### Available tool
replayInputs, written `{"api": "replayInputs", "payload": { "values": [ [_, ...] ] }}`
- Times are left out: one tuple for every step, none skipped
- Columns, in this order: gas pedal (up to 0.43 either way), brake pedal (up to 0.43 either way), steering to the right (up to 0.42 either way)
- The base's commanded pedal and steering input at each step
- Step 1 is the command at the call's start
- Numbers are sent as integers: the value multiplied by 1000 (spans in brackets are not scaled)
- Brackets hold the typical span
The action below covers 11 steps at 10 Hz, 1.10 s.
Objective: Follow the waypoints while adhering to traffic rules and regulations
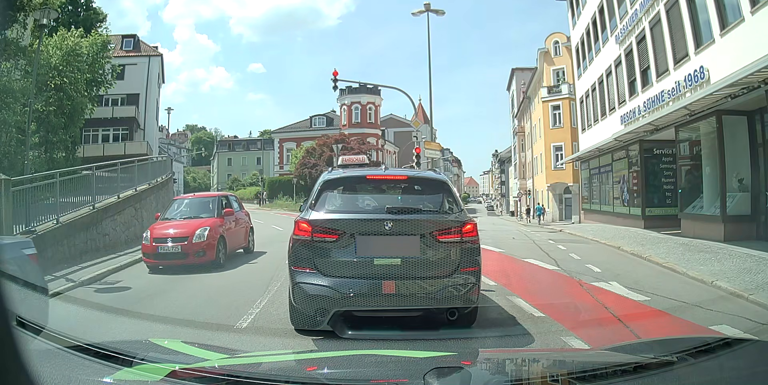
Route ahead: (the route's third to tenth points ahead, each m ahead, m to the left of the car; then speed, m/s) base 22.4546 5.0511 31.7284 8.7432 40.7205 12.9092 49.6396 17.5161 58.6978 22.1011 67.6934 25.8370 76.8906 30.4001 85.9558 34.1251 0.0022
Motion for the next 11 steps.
{"api": "replayInputs", "payload": {
  "values": [
    [0,183,-58],
    [0,183,-58],
    [0,183,-58],
    [0,183,-58],
    [0,183,-58],
    [0,183,-58],
    [0,183,-58],
    [0,183,-58],
    [0,183,-58],
    [0,183,-58],
    [0,183,-58]
  ]
}}
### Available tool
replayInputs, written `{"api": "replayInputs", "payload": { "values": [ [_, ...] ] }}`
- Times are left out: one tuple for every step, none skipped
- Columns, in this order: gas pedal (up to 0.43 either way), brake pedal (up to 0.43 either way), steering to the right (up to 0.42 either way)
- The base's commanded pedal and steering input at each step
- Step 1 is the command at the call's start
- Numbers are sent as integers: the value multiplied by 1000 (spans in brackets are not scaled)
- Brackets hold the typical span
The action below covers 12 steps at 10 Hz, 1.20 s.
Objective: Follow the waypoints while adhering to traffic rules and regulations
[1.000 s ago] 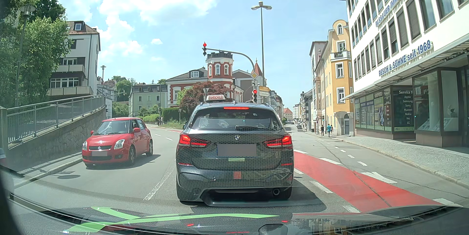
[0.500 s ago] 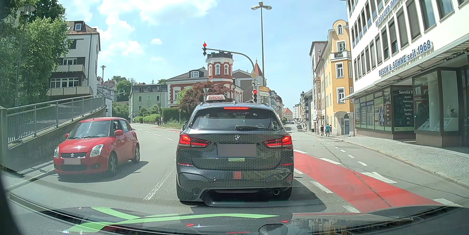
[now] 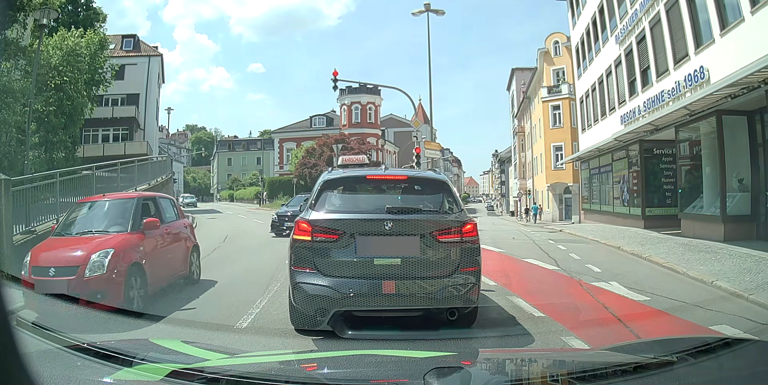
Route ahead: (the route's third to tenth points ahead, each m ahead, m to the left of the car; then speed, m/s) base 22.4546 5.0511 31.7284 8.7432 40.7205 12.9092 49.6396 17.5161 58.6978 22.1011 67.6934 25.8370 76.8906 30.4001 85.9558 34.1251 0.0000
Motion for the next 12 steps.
{"api": "replayInputs", "payload": {
  "values": [
    [0,183,-58],
    [0,183,-58],
    [0,183,-58],
    [0,183,-58],
    [0,183,-58],
    [0,183,-58],
    [0,183,-58],
    [0,183,-58],
    [0,183,-58],
    [0,183,-58],
    [0,183,-58],
    [0,183,-58]
  ]
}}
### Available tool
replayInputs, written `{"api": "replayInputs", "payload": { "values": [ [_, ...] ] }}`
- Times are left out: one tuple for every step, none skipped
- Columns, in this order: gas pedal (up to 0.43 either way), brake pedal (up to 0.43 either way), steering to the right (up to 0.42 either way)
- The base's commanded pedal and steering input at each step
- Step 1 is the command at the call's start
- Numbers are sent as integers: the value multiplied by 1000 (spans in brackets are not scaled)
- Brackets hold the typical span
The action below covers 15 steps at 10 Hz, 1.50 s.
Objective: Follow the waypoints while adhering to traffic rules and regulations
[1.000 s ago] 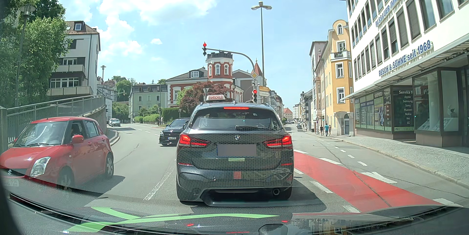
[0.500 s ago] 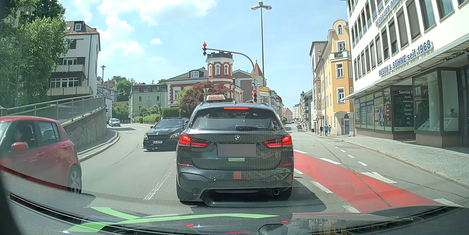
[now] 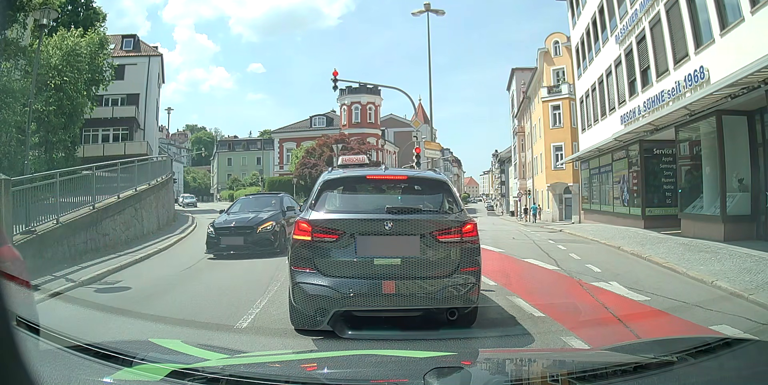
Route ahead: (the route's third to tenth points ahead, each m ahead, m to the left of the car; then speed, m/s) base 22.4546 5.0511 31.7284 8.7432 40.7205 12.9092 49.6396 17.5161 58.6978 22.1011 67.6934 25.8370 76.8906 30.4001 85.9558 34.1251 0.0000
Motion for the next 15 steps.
{"api": "replayInputs", "payload": {
  "values": [
    [0,183,-58],
    [0,183,-58],
    [0,183,-58],
    [0,183,-58],
    [0,183,-58],
    [0,183,-58],
    [0,183,-58],
    [0,183,-58],
    [0,183,-58],
    [0,183,-58],
    [0,183,-58],
    [0,183,-58],
    [0,183,-58],
    [0,183,-58],
    [0,183,-58]
  ]
}}
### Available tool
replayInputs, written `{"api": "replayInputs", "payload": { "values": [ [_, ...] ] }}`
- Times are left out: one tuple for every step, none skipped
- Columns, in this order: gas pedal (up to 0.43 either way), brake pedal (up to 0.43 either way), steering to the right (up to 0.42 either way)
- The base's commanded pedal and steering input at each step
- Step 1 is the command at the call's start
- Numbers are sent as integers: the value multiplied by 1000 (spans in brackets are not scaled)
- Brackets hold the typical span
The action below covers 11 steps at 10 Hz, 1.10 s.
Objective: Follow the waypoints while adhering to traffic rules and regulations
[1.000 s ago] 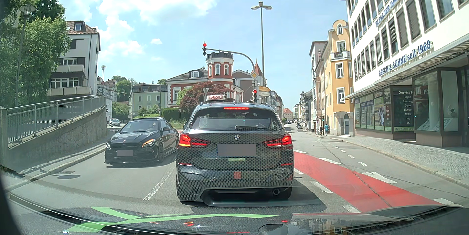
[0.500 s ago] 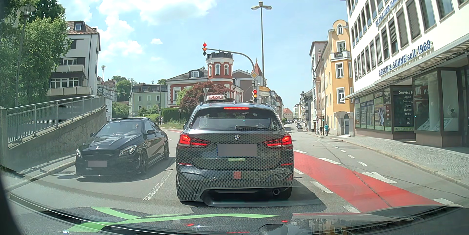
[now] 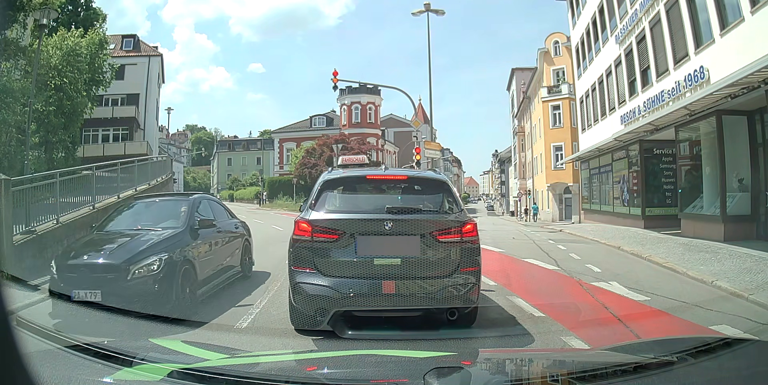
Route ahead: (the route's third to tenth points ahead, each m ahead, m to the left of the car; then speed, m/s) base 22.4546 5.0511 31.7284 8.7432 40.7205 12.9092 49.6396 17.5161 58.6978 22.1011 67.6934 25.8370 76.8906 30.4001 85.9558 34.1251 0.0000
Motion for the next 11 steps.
{"api": "replayInputs", "payload": {
  "values": [
    [0,183,-58],
    [0,183,-58],
    [0,183,-58],
    [0,183,-58],
    [0,183,-58],
    [0,183,-58],
    [0,183,-58],
    [0,183,-58],
    [0,183,-58],
    [0,183,-59],
    [0,183,-58]
  ]
}}
